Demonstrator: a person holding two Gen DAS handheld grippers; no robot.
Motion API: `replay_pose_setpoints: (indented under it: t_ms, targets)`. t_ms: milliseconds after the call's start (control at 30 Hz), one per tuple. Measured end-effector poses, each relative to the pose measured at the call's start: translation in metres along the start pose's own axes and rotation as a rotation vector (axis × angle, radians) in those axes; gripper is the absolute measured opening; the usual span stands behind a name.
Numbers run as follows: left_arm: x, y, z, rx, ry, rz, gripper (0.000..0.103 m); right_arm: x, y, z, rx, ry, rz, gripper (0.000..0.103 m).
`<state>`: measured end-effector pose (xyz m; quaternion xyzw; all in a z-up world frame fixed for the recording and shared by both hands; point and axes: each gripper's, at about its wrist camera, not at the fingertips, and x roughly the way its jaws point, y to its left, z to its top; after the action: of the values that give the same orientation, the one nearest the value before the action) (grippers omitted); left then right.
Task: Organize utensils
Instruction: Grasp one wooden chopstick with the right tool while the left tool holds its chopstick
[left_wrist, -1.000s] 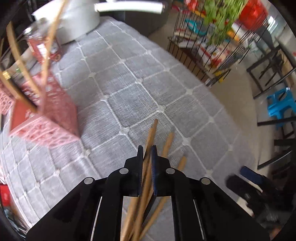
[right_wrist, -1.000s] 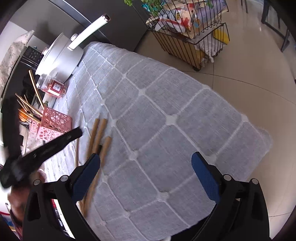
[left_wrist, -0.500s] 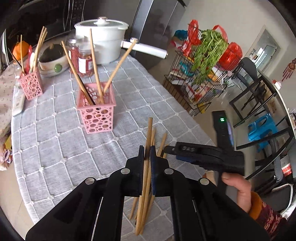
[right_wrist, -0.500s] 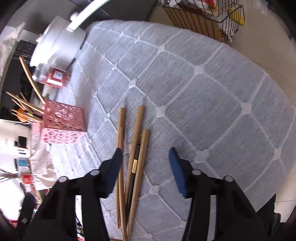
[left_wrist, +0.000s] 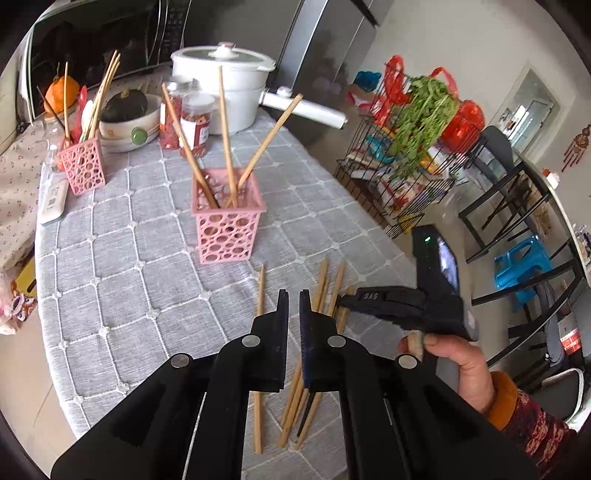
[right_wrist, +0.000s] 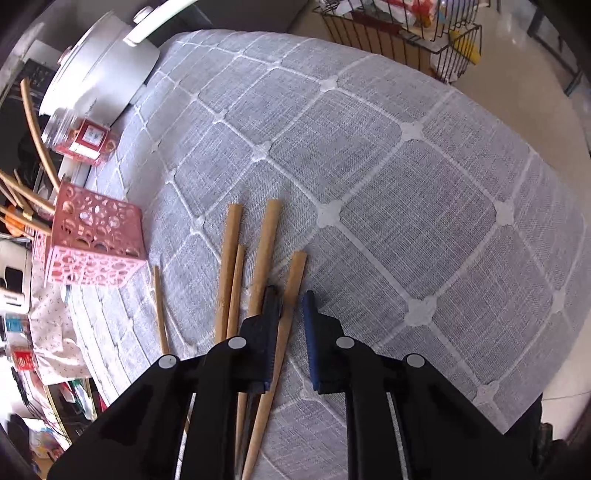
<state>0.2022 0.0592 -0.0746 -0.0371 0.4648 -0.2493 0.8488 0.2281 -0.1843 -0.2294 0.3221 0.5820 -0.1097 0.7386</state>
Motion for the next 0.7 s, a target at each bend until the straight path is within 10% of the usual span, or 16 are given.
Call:
replay_pose_setpoints:
  t_ms: [267,533,700]
  targets:
    - [0.104,0.007,-0.006,-0.011,0.286,0.109,0.030,-0.006,-0.019,0.005,-0.003,0.019,0.066,0.008]
    - [0.171,-0.015,0.011,0.095,0.314,0.321,0.030,-0.008,-0.029,0.018,-0.059,0.031,0.004,0.010]
    - [0.176,-0.011,0.019,0.102,0.314,0.279,0.017,-0.005,-0.015,0.021,-0.129,-0.003,-0.040,0.011]
